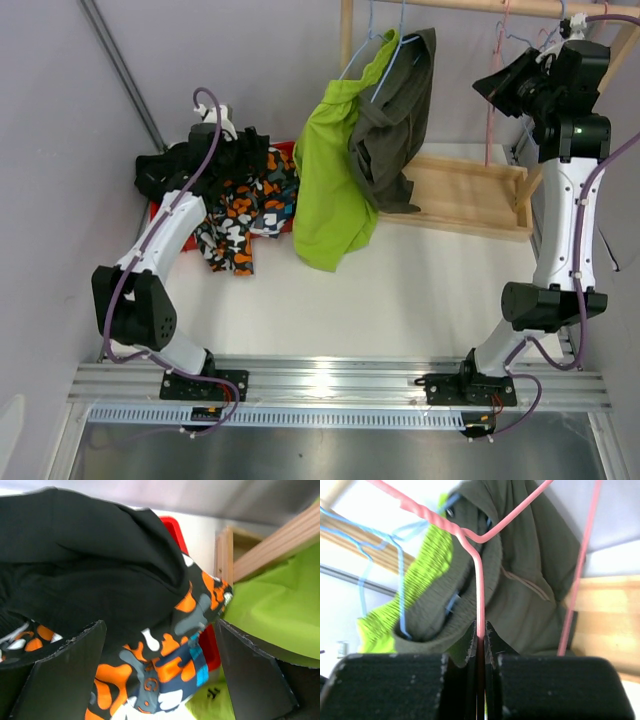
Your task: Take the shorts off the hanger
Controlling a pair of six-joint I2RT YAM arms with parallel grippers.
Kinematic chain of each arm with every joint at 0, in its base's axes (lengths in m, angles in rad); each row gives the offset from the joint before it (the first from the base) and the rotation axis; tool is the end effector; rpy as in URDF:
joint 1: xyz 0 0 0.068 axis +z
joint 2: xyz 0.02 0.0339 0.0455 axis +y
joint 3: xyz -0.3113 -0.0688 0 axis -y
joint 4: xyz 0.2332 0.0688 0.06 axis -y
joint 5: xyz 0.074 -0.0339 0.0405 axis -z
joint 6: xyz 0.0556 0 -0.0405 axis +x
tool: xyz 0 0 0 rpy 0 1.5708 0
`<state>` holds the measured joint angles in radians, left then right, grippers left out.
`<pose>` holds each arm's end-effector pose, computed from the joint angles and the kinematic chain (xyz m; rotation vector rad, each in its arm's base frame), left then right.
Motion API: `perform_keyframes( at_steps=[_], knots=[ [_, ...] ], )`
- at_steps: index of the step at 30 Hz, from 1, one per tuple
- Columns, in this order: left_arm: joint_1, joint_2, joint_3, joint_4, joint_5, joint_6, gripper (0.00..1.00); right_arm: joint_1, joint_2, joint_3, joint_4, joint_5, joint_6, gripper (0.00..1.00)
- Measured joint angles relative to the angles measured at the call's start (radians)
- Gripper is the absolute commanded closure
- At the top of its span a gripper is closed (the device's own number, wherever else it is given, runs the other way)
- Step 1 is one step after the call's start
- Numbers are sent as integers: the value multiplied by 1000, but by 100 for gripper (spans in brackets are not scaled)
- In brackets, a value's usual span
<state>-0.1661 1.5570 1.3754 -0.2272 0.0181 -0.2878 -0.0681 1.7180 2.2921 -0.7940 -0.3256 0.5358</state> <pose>0.3695 -0.0630 0.3902 -0.1094 1.9899 -0.3120 0.3529 -0.0062 0.5708 0.3103 1.7959 0.6242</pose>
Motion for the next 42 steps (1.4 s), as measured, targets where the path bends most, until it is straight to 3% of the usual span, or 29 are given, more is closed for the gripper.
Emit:
perform_keyframes(
  at_steps=[9, 16, 21, 26, 27, 28, 30, 36, 42],
  knots=[
    [-18, -2, 0, 10, 0, 0, 1, -27, -75, -126, 76, -2, 45, 100],
    [-61, -23, 0, -7, -55, 18, 1, -94, -14, -101, 174, -29, 89, 100],
    [-97, -119, -32, -10, -60, 19, 0, -146, 108, -42, 213, -72, 140, 100],
    [-105, -243, -71, -26, -64, 20, 1, -157, 122, -58, 233, -105, 149, 99],
    [-110, -266, -72, -31, -67, 22, 1, -156, 113, -77, 244, -110, 151, 87],
    [-115, -287, -72, -34, -68, 26, 1, -155, 103, -97, 247, -116, 154, 46],
    [-124, -327, -72, -48, -68, 35, 1, -148, 85, -129, 245, -119, 153, 3],
    [-127, -423, -97, -91, -75, 80, 1, -117, 20, -145, 200, -84, 114, 1],
    [-127, -515, -185, -151, -79, 123, 1, -58, -130, -137, 135, 58, 64, 0]
  ],
)
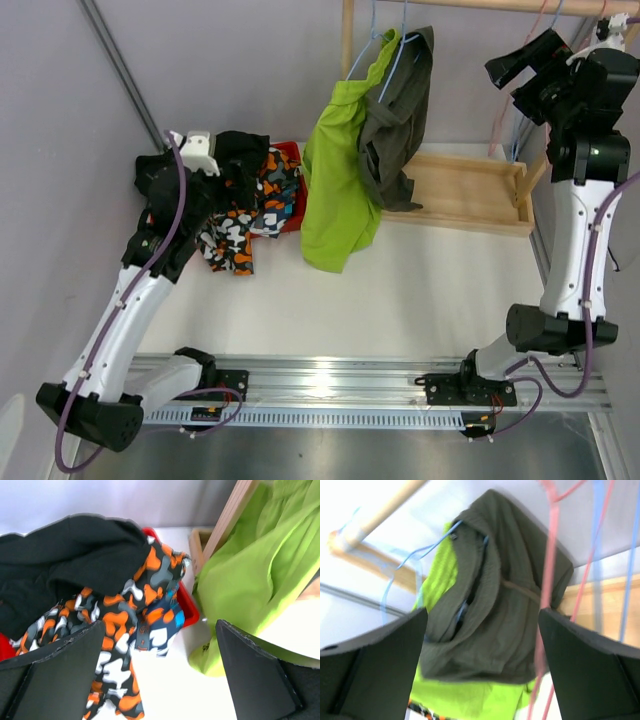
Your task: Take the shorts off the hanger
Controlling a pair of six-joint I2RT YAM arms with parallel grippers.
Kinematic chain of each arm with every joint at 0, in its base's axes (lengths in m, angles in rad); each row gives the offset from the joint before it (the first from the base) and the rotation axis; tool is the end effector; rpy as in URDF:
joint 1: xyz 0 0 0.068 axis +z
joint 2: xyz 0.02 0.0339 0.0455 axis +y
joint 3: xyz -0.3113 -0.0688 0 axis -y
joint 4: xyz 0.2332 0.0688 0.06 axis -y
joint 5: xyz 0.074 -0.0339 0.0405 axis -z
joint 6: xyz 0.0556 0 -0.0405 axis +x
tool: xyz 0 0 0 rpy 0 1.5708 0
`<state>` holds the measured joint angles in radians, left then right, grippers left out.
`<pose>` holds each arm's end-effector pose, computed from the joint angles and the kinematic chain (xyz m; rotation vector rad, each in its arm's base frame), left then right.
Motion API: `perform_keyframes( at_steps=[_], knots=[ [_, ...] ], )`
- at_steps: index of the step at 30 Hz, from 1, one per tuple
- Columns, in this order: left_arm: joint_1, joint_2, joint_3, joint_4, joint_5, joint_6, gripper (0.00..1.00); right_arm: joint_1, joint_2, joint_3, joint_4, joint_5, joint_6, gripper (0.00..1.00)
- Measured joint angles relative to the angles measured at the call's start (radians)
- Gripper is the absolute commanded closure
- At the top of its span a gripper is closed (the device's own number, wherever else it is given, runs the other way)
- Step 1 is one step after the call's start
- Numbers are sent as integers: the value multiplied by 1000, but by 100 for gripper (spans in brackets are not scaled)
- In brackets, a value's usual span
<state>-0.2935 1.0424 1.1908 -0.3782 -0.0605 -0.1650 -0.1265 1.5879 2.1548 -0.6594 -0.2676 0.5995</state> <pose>0.2029 -0.0578 0.4467 0.0728 1.8070 -0.2726 0.3162 -0.0254 0.5888 0.4039 1.6438 0.5787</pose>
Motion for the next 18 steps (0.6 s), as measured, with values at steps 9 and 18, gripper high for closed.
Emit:
perform_keyframes(
  at_steps=[9, 18],
  knots=[
    [0, -143, -127, 14, 1, 0, 1, 340, -135, 126, -79, 348, -79, 1],
    [0, -166, -216, 61, 25, -14, 1, 500, -1, 175, -26, 428, -103, 1]
  ],
)
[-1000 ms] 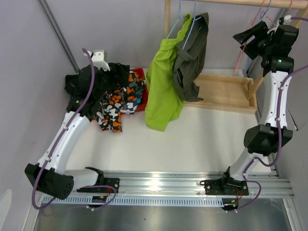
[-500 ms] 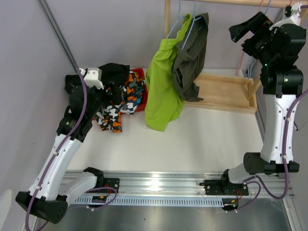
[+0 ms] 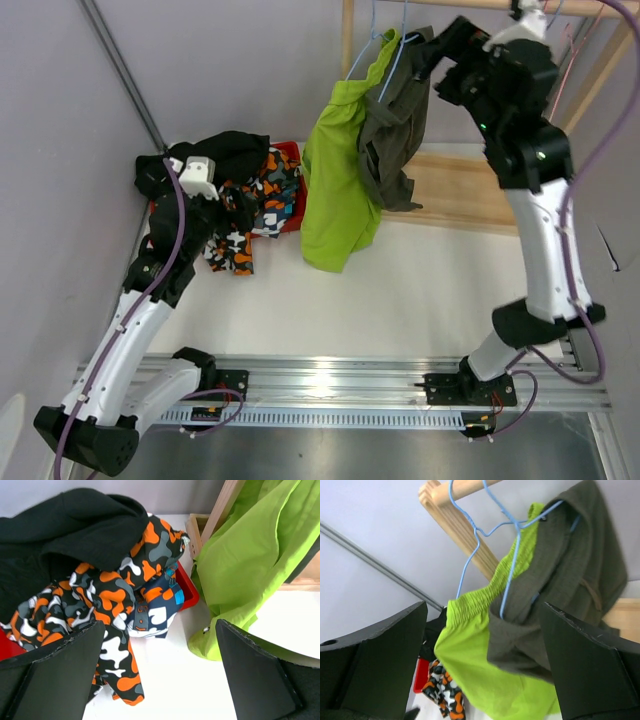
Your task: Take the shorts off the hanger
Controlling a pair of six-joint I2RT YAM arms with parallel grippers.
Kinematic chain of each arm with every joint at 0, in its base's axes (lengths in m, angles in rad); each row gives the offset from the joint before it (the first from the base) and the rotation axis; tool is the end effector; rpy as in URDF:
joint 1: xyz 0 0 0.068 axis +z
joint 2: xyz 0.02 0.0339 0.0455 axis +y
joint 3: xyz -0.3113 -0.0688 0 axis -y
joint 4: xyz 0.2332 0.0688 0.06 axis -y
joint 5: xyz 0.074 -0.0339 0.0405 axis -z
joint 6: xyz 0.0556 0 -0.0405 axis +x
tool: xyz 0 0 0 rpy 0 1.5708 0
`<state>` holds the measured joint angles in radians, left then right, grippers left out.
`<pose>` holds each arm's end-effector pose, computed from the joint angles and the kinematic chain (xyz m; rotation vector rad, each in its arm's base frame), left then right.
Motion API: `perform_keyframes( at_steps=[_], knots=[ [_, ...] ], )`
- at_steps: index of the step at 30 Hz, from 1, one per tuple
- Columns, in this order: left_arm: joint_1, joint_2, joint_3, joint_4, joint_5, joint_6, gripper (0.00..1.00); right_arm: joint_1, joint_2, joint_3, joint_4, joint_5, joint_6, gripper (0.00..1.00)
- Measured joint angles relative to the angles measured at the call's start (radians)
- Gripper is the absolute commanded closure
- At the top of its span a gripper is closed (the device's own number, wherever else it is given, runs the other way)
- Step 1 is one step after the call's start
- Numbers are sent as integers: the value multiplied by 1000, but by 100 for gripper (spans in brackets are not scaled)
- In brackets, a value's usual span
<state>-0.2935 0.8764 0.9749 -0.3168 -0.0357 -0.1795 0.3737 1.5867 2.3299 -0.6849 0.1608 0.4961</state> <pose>0.1666 -0.0483 0.4073 0.0768 1.7977 -0.3071 0.2683 0.0957 0.6342 0.2248 1.5242 0.5734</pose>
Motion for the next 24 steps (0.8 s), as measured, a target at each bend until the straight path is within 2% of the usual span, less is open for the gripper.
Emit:
perform_keyframes(
  at_steps=[4, 7, 13, 14, 16, 17, 18, 22, 24],
  knots=[
    [0, -8, -42, 8, 10, -12, 2, 26, 200, 119, 5, -9, -17, 1],
    [0, -8, -66, 11, 13, -23, 2, 33, 288, 123, 5, -13, -23, 1],
    [0, -8, -72, 16, 4, -43, 2, 37, 353, 119, 16, -11, -27, 3],
    [0, -8, -72, 16, 3, -48, 2, 37, 353, 114, 28, -11, -27, 5],
    [0, -8, -72, 16, 4, -53, 2, 37, 352, 107, 63, -11, -27, 16],
    [0, -8, -73, 17, 6, -56, 2, 38, 352, 100, 78, -11, -29, 30],
    [0, -8, -74, 18, 7, -57, 2, 39, 352, 92, 89, -11, -33, 35],
    [0, -8, -77, 19, 13, -58, 2, 40, 361, 79, 111, -11, -28, 37],
    [0, -8, -77, 19, 14, -59, 2, 39, 371, 79, 126, -11, -30, 52]
  ],
)
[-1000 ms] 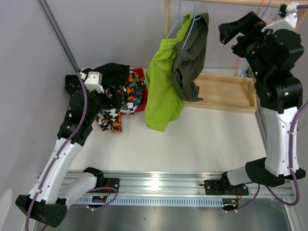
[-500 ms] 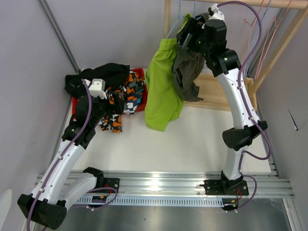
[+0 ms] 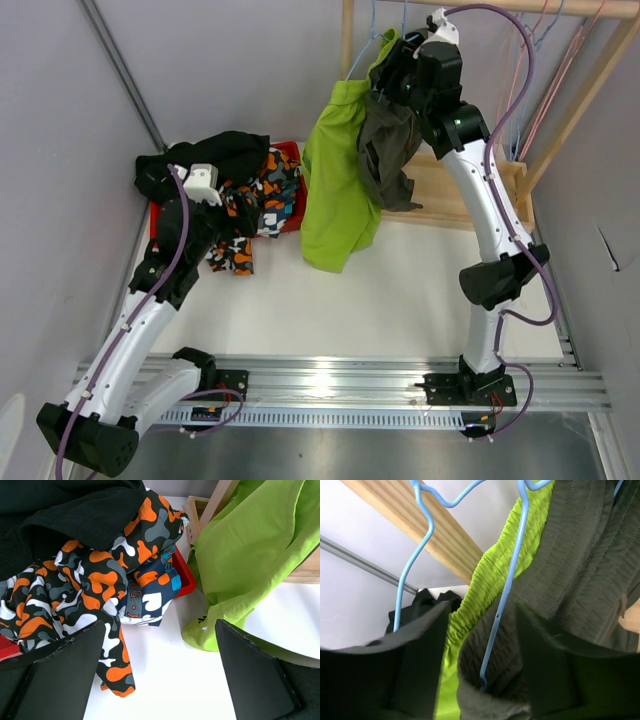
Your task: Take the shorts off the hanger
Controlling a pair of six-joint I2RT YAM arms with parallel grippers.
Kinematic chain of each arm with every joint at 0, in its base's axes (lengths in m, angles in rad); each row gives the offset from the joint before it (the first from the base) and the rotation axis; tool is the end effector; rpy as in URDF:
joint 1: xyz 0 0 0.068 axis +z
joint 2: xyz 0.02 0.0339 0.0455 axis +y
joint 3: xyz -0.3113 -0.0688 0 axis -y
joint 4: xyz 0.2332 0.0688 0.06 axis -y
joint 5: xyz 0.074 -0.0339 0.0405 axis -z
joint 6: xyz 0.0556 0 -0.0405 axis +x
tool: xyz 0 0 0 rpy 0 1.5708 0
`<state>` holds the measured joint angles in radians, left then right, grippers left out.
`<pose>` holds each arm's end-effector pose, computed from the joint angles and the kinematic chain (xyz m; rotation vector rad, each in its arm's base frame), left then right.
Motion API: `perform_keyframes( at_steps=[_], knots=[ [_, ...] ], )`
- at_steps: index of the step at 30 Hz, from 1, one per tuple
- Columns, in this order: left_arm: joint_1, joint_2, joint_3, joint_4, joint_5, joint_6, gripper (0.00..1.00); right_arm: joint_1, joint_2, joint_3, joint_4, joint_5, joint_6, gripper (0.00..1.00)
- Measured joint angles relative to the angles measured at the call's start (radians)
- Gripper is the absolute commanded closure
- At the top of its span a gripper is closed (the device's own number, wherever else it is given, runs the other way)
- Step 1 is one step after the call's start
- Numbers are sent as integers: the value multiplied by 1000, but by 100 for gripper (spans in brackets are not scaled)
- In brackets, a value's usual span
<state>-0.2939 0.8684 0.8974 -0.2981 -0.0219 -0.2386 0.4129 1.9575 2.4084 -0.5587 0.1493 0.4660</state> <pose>0.1680 -0.0496 0.3834 0.0358 1.8540 -0.3520 0.4149 0.1727 0.5436 0.1594 1.6983 0.5348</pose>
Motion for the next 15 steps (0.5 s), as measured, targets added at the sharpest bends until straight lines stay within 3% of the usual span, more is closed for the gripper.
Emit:
perform_keyframes(
  at_steps=[2, 4, 7, 8, 10, 15],
  knots=[
    [0, 0, 0, 0, 0, 0, 2, 0, 11, -2, 10, 0, -2, 62],
    [0, 0, 0, 0, 6, -1, 3, 0, 20, -5, 13, 0, 3, 63],
    [0, 0, 0, 0, 17, -6, 3, 0, 31, -10, 13, 0, 2, 74],
    [0, 1, 0, 0, 24, -8, 3, 0, 31, -16, 13, 0, 2, 86],
    [0, 3, 0, 1, 36, -11, 4, -1, 31, -22, 10, 1, 8, 97],
    [0, 20, 0, 1, 66, -15, 2, -14, 18, -60, 32, 11, 8, 100]
  ],
)
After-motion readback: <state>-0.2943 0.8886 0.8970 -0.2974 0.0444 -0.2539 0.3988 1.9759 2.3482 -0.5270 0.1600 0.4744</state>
